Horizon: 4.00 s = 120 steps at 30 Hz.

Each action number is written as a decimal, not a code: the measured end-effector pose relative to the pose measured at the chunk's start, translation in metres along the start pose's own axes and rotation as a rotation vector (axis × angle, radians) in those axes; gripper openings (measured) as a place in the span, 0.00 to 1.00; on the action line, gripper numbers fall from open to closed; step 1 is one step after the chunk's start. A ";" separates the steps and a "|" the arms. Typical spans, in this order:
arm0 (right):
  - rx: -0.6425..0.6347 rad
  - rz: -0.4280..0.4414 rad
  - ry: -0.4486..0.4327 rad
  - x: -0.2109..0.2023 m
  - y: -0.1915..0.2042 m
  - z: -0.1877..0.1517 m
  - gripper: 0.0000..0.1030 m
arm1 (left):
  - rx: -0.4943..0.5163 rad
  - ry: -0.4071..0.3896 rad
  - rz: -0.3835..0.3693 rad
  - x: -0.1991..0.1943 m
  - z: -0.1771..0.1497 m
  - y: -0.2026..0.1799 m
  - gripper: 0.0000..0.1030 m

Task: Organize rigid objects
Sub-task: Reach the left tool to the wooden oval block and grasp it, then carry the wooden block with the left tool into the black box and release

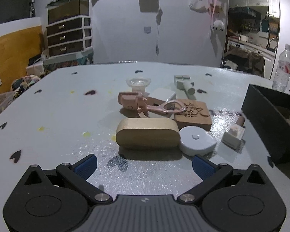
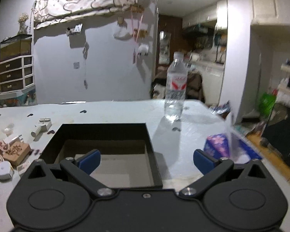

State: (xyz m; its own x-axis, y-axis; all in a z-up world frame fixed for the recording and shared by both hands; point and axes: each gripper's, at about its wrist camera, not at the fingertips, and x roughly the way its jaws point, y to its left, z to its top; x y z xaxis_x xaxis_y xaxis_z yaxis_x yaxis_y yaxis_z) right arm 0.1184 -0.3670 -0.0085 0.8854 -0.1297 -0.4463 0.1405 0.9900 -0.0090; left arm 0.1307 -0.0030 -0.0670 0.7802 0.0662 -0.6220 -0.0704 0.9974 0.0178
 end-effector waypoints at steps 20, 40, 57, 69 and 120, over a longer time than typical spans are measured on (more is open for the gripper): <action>0.025 0.148 0.326 0.093 -0.026 0.012 0.32 | 0.028 0.096 -0.040 0.037 0.011 0.001 1.00; -0.030 0.126 0.330 0.101 -0.024 0.017 0.03 | -0.147 0.082 -0.098 0.052 0.042 0.020 0.99; -0.030 0.140 0.341 0.102 -0.026 0.018 0.03 | -0.097 0.029 -0.075 0.030 0.068 0.001 0.85; -0.029 0.146 0.322 0.099 -0.026 0.016 0.03 | 0.001 0.053 -0.445 0.028 0.123 -0.117 0.85; -0.029 0.132 0.304 0.097 -0.025 0.013 0.03 | -0.085 0.514 -0.530 0.117 0.146 -0.267 1.00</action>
State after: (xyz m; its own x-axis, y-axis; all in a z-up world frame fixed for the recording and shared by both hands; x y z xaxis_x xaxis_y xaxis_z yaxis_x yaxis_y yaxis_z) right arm 0.2065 -0.4046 -0.0396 0.7217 0.0182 -0.6920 0.0167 0.9989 0.0436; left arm 0.3319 -0.2569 -0.0306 0.3351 -0.4666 -0.8186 0.1709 0.8845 -0.4342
